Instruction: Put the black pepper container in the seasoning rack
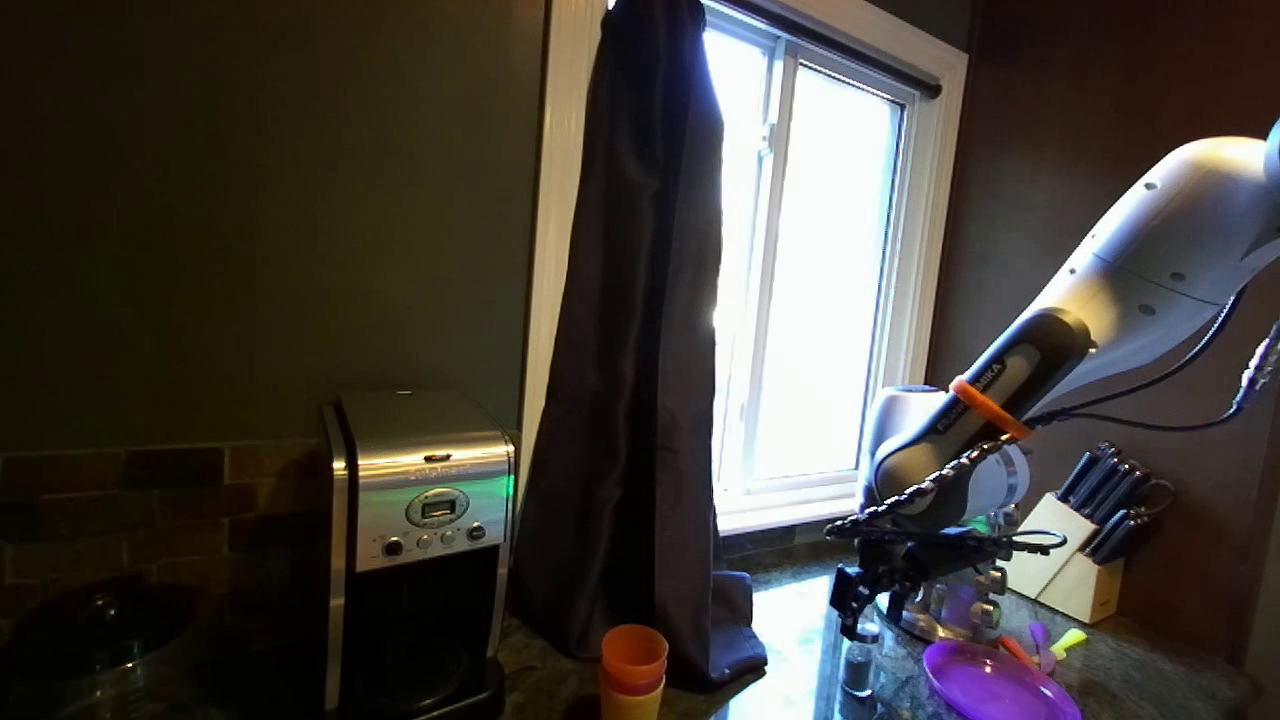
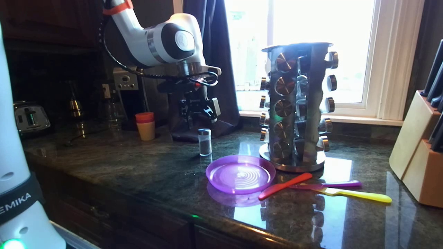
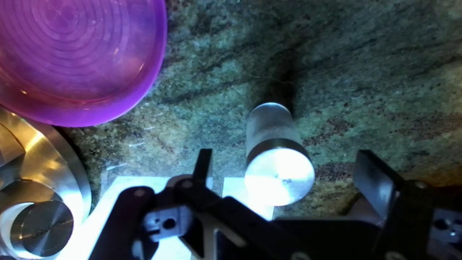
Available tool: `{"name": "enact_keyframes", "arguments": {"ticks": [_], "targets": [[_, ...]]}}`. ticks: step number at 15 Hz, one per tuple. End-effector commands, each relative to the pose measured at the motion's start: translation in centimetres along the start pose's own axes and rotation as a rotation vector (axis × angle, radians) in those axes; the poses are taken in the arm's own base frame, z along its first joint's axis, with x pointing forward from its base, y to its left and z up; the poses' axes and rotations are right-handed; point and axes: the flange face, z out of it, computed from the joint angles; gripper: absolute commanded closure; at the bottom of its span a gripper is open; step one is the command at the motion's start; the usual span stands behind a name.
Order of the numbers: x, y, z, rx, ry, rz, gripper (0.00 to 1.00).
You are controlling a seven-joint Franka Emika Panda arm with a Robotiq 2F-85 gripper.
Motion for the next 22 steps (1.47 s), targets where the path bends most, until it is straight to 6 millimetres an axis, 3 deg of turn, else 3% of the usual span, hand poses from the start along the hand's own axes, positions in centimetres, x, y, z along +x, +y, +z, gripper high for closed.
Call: {"name": "enact_keyframes", "arguments": {"ticks": [1, 6, 7, 8, 12, 15, 19, 21, 22], "targets": [[0.0, 0.0, 1.9, 0.002, 0.011, 0.016, 0.00], [0.1, 0.2, 3.3, 0.004, 0.024, 0.018, 0.00], [0.2, 0.2, 3.5, 0.004, 0.024, 0.018, 0.09], [0.2, 0.2, 3.6, 0.004, 0.022, 0.017, 0.25], [0.2, 0.3, 3.9, -0.009, 0.031, 0.002, 0.58], [0.1, 0.4, 3.8, -0.023, 0.033, -0.007, 0.76], [-1.7, -0.4, 0.9, -0.058, 0.054, 0.041, 0.76], [-2.7, -1.1, -1.2, -0.096, 0.098, 0.086, 0.76], [-2.8, -0.3, -3.0, -0.132, 0.142, 0.104, 0.76]]}}
